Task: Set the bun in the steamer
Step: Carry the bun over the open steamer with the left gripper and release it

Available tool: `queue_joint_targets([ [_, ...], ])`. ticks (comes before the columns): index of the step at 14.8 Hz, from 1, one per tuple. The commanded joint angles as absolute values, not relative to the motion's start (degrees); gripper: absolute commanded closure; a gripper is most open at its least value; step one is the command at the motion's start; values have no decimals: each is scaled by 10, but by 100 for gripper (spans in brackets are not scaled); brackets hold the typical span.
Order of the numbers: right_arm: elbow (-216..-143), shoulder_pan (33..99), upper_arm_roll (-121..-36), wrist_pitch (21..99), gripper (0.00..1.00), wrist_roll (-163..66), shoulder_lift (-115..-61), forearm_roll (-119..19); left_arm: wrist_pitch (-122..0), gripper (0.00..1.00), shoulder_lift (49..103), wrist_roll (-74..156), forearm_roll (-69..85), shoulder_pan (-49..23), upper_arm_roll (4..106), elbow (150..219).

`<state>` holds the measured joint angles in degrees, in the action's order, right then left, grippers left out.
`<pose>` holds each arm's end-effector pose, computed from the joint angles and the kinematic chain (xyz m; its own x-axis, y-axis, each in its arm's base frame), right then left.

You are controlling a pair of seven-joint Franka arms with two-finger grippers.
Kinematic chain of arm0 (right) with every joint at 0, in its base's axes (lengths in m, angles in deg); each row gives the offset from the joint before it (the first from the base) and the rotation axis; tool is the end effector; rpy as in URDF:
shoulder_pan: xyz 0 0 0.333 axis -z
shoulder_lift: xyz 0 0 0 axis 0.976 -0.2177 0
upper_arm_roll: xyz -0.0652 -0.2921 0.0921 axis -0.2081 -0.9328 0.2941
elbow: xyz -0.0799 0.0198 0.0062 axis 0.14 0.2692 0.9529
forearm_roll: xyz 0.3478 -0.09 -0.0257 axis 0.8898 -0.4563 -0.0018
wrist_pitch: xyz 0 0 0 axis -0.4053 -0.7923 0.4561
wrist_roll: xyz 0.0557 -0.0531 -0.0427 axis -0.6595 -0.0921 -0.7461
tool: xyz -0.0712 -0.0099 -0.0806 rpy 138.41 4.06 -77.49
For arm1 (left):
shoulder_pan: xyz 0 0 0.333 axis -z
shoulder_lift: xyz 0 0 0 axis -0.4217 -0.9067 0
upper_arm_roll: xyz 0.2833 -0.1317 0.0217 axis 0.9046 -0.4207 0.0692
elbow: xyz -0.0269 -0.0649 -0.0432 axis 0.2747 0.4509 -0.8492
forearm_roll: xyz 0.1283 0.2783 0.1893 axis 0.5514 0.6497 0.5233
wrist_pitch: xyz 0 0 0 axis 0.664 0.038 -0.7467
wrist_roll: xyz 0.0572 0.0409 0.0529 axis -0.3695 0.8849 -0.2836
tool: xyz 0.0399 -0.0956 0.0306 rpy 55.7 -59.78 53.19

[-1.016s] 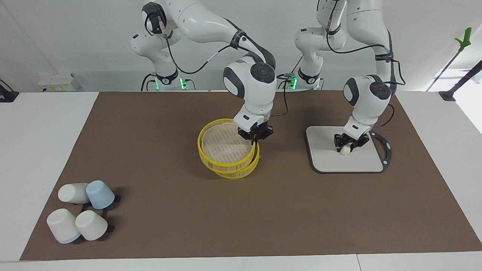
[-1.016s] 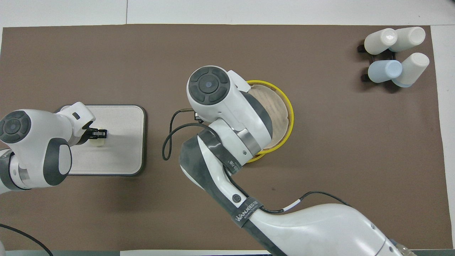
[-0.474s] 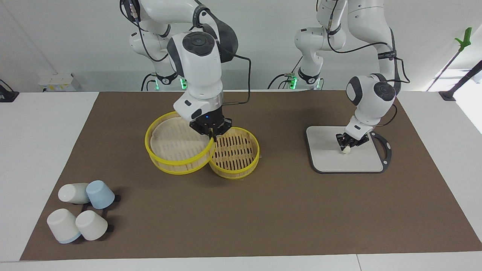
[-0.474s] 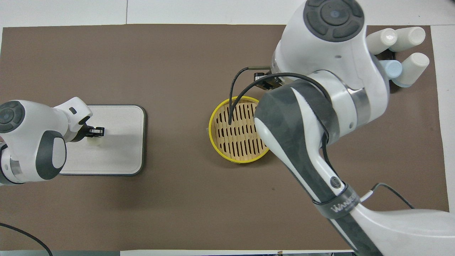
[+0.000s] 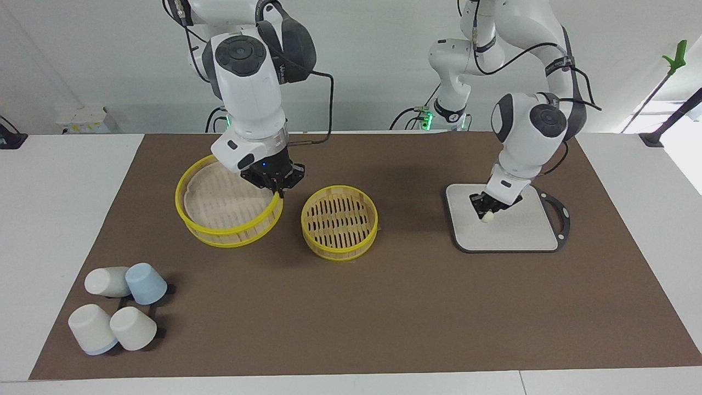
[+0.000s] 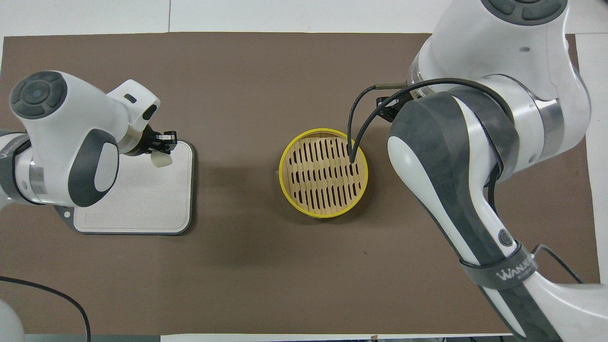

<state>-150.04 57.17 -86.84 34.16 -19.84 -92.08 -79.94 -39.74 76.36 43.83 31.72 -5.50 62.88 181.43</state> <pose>0.5851 0.2046 0.5542 0.9990 -0.0322 -0.0313 -0.0320 -0.9994 0.0091 0.5536 -0.1513 0.4399 0.9973 0.0733 0.0058 0.0732 -0.9972 0.0175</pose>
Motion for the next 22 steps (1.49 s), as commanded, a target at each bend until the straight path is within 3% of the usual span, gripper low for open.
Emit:
queue_joint_targets([
  [1, -1516, 584, -865, 341, 100, -220, -906, -793, -372, 77, 719, 525, 295, 11, 637, 1737],
  [8, -1538, 591, -866, 340, 100, -235, -890, -794, -512, 73, 709, 641, 272, 156, 636, 1772],
  [10, -1539, 592, -866, 342, 100, -236, -890, -794, -550, 73, 679, 656, 272, 191, 637, 1778],
  [18, -1542, 593, -866, 346, 100, -237, -890, -794, -602, 68, 634, 660, 273, 235, 638, 1789],
  [20, -1542, 594, -865, 346, 100, -237, -890, -794, -617, 51, 634, 672, 273, 239, 638, 1797],
  [22, -1542, 594, -865, 347, 100, -238, -890, -794, -627, 26, 634, 687, 273, 243, 638, 1803],
])
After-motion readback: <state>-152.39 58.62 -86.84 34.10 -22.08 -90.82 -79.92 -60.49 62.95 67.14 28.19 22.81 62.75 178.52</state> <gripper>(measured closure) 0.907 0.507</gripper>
